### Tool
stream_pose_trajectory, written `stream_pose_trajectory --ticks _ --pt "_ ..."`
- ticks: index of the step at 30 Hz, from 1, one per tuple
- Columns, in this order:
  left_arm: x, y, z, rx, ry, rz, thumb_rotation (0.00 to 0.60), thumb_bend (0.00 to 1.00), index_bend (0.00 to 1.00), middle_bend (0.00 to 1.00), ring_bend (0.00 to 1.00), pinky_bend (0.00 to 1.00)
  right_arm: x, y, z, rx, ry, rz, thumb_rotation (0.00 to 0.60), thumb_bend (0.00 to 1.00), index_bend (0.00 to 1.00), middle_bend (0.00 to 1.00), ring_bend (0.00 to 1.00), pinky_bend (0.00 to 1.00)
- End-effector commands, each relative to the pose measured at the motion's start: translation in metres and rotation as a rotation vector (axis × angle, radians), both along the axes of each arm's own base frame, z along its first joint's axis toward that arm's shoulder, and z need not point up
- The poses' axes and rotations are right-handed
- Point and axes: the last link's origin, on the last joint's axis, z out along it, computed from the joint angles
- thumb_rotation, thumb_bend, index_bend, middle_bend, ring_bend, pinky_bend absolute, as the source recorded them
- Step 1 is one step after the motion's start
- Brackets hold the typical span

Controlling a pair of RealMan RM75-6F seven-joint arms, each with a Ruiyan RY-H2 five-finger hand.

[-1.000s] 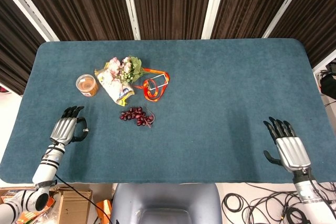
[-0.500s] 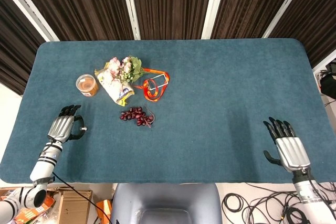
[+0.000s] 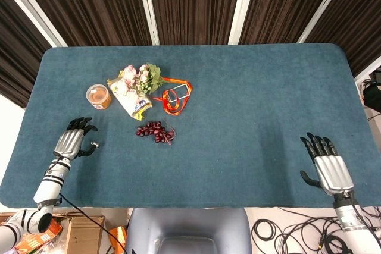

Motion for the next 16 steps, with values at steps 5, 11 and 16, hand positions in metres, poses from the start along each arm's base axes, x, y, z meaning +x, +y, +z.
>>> stream_pose_trajectory --ticks 5,11,16 --pt "0.007 -0.032 0.025 0.026 0.028 -0.104 0.6 0.33 0.2 0.08 0.01 0.0 0.0 0.006 0.002 -0.01 0.015 0.001 0.6 0.25 0.0 0.0 0.0 0.0" --pt "0.0 -0.13 0.078 0.209 0.048 -0.162 0.6 0.34 0.03 0.01 0.0 0.0 -0.002 0.029 0.014 -0.051 0.061 -0.027 0.6 0.25 0.0 0.0 0.0 0.0" --pt "-0.004 -0.157 0.086 0.242 0.142 -0.102 0.6 0.34 0.0 0.0 0.0 0.0 0.001 0.034 0.009 -0.056 0.076 -0.016 0.6 0.25 0.0 0.0 0.0 0.0"
